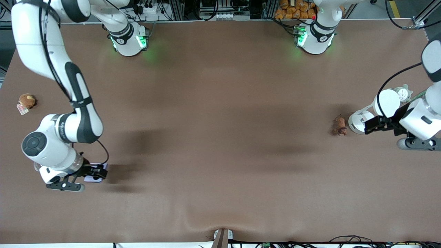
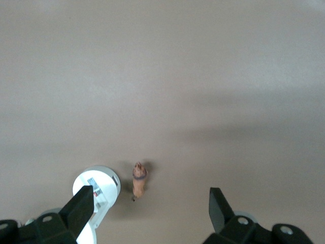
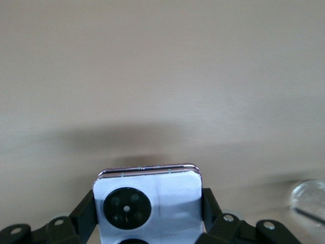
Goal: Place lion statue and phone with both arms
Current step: 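Carry the lion toward the white cup while the right gripper carries the phone, then release the lion beside the cup while the right gripper lowers the phone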
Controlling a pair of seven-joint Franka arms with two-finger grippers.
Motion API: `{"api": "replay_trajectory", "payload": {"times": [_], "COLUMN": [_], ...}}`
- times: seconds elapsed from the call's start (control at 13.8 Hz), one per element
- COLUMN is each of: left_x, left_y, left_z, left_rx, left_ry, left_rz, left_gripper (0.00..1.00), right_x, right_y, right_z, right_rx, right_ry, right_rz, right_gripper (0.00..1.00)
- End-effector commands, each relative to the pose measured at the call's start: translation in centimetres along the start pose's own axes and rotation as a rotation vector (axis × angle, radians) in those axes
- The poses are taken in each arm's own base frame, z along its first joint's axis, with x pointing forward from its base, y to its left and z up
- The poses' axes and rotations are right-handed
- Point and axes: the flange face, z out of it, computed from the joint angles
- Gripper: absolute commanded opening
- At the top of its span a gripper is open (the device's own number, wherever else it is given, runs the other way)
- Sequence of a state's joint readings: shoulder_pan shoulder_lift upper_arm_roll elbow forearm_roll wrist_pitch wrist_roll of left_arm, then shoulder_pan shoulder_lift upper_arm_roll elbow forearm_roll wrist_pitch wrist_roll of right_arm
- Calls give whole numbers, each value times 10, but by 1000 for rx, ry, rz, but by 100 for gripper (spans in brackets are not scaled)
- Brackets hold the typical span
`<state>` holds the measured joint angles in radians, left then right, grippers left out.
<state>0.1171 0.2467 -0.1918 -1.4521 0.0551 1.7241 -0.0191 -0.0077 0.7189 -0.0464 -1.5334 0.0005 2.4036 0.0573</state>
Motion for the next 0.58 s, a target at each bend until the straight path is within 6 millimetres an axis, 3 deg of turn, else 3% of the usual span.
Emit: {"api": "replay_trajectory", "payload": {"times": [0.0, 0.14, 0.36, 0.51], "left_x": [-26, -43, -61, -74], "left_y": [8, 35, 26, 22], "left_z": [-45, -61, -79, -86], "left_rx": [-16, 7, 1, 6], "left_ry": [13, -22, -41, -69], "left_rz": [9, 54, 25, 11], "left_gripper": [100, 100, 100, 100], "right_x": [-5, -8, -10, -12], "right_y": [3, 31, 52, 55], "right_z": [12, 25, 37, 49], "right_rx": [10, 2, -1, -2], "right_ry": [-10, -21, -25, -9], "right_rz": [-10, 24, 5, 6], "right_gripper": [21, 21, 22, 22]}}
